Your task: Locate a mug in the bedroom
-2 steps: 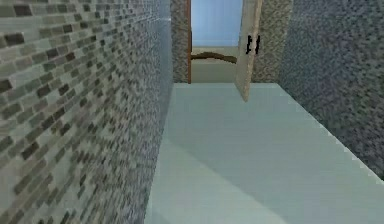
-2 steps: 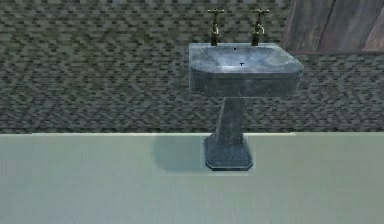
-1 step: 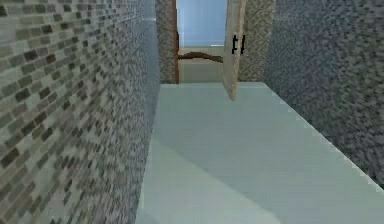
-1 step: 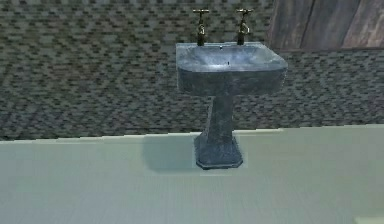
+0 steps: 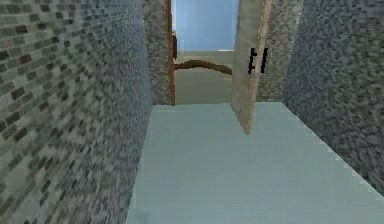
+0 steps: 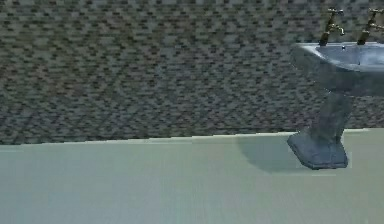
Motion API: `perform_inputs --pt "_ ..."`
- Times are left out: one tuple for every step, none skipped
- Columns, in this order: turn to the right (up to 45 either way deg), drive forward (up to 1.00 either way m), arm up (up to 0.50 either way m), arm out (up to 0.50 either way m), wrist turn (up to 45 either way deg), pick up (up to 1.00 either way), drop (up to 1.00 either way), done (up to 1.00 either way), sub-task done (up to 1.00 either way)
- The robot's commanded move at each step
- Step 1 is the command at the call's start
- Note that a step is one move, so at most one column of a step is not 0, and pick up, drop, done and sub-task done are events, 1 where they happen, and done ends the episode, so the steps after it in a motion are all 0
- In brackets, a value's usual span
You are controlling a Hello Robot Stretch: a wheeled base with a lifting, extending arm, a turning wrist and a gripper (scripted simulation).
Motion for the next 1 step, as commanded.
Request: perform_inputs --pt "0.0 1.0 0.0 0.0 0.0 0.0 0.0 0.0 0.0"
